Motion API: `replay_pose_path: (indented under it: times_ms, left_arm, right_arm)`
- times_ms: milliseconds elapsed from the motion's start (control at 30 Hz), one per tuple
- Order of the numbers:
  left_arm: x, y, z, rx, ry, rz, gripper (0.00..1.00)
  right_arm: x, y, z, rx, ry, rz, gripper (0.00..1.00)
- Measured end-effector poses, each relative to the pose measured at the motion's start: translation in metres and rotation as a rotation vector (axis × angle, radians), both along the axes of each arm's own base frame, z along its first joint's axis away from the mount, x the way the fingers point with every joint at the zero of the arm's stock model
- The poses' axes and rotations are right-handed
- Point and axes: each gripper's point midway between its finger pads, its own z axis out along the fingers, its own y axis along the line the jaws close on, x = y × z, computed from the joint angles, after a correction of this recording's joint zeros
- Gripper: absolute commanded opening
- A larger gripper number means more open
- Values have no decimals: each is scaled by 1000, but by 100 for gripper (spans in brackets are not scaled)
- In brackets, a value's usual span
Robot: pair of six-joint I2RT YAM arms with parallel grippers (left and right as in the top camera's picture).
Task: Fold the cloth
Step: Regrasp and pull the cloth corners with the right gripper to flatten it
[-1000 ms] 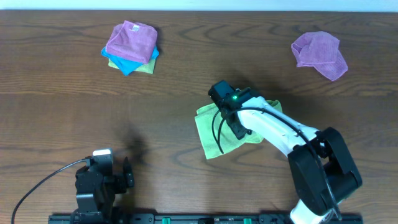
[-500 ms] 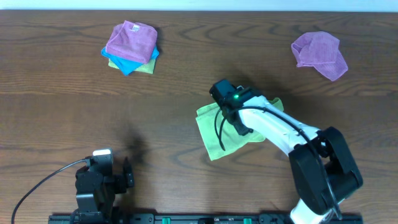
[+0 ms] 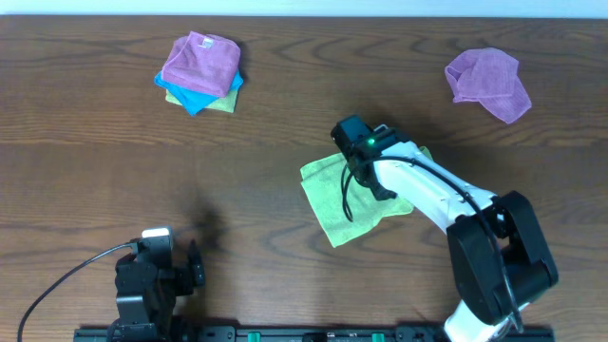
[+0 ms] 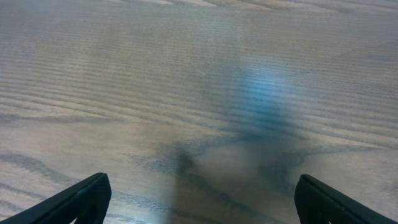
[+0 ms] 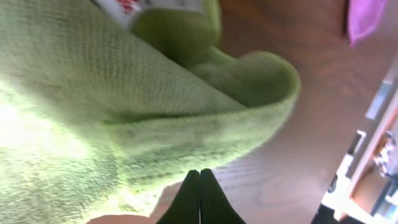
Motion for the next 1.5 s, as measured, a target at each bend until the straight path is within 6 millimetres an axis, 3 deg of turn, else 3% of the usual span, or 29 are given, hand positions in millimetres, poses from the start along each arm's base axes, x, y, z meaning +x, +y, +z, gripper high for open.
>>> replay_pose_path:
  times_ms: [133, 333, 500, 600, 867, 1167, 1367, 1500]
  left_arm:
    - [0, 0, 0, 0, 0, 0, 95]
    - [0, 0, 0, 0, 0, 0, 95]
    - [0, 0, 0, 0, 0, 0, 95]
    - [0, 0, 0, 0, 0, 0, 95]
    - [0, 0, 0, 0, 0, 0, 95]
    - [0, 0, 0, 0, 0, 0, 95]
    - [0, 0, 0, 0, 0, 0, 95]
    - [0, 0, 0, 0, 0, 0, 95]
  right_arm:
    - [-6, -5, 1, -19, 19, -13, 51]
    - [-14, 10, 0, -18, 50, 41, 62]
    - [-22, 33, -4, 7, 87, 127, 62]
    - [-21, 37, -6, 20, 90, 139, 62]
    - [-8, 25, -9, 42, 79, 111, 62]
    - [-9, 17, -25, 29, 128, 94, 63]
    - [-12, 15, -36, 13, 162, 96, 58]
    - [-11, 13, -37, -7, 165, 102, 49]
